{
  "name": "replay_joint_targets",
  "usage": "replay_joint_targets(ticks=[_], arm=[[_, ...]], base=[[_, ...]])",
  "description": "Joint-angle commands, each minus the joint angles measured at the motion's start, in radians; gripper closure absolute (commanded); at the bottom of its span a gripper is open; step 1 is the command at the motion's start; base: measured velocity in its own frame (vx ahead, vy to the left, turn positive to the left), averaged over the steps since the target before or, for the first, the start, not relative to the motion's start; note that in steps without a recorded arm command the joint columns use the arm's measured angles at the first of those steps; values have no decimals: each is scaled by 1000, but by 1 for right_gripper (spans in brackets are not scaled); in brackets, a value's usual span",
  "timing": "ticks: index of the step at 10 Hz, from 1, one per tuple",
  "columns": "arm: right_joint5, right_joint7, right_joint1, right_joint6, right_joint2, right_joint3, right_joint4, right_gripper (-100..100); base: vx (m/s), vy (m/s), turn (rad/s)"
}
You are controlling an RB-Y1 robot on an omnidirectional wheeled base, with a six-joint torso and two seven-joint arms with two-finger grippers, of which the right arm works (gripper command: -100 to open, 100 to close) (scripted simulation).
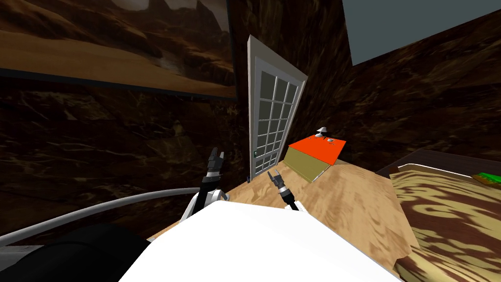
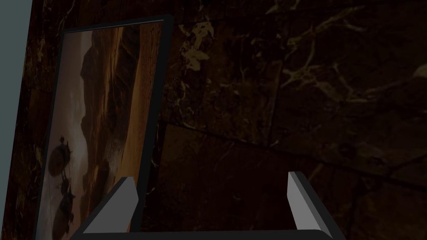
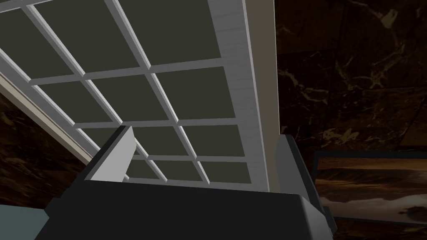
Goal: Pull the door open
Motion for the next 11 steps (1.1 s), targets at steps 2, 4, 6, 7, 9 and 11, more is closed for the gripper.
replay_joint_targets(ticks=[2,4,6,7,9,11], arm=[[29,34,-14,-25,-7,4,53,-100],[44,51,-23,-38,-10,6,84,-100],[70,83,-40,-61,-16,9,139,-100],[77,90,-44,-67,-17,10,152,-100],[96,113,-56,-84,-21,12,192,-100],[117,138,-69,-102,-25,14,234,-100]], base=[[111,37,-10],[98,17,-6],[103,31,-11],[117,53,-17],[121,44,-10],[152,43,-24]])
